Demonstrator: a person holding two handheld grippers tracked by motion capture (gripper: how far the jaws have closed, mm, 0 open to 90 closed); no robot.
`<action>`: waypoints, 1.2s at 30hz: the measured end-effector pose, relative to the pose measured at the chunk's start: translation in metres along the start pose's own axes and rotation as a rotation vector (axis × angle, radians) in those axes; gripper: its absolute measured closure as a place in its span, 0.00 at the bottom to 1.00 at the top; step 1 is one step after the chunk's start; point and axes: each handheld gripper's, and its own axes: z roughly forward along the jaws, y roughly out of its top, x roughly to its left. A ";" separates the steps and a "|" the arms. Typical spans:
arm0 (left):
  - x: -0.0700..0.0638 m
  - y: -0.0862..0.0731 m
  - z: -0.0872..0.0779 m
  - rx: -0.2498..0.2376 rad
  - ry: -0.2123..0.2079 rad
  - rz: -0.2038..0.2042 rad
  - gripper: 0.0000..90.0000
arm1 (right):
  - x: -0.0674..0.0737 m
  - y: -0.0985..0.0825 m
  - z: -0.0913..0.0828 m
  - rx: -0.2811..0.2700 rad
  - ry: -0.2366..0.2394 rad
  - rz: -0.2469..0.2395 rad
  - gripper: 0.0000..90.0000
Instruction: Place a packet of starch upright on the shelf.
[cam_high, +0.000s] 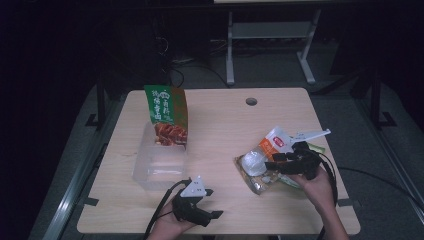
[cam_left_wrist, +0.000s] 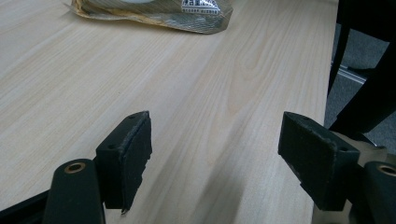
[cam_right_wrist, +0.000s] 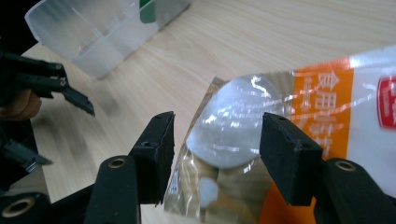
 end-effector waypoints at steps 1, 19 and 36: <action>0.001 0.000 0.000 -0.001 0.001 0.001 0.28 | 0.000 -0.003 -0.002 -0.002 -0.005 -0.001 0.50; -0.001 0.001 -0.003 -0.010 -0.005 0.001 0.28 | 0.001 -0.046 -0.036 -0.028 -0.088 0.066 0.51; 0.000 0.001 -0.002 -0.008 -0.004 0.009 0.28 | -0.019 -0.056 -0.037 -0.027 -0.153 0.132 0.50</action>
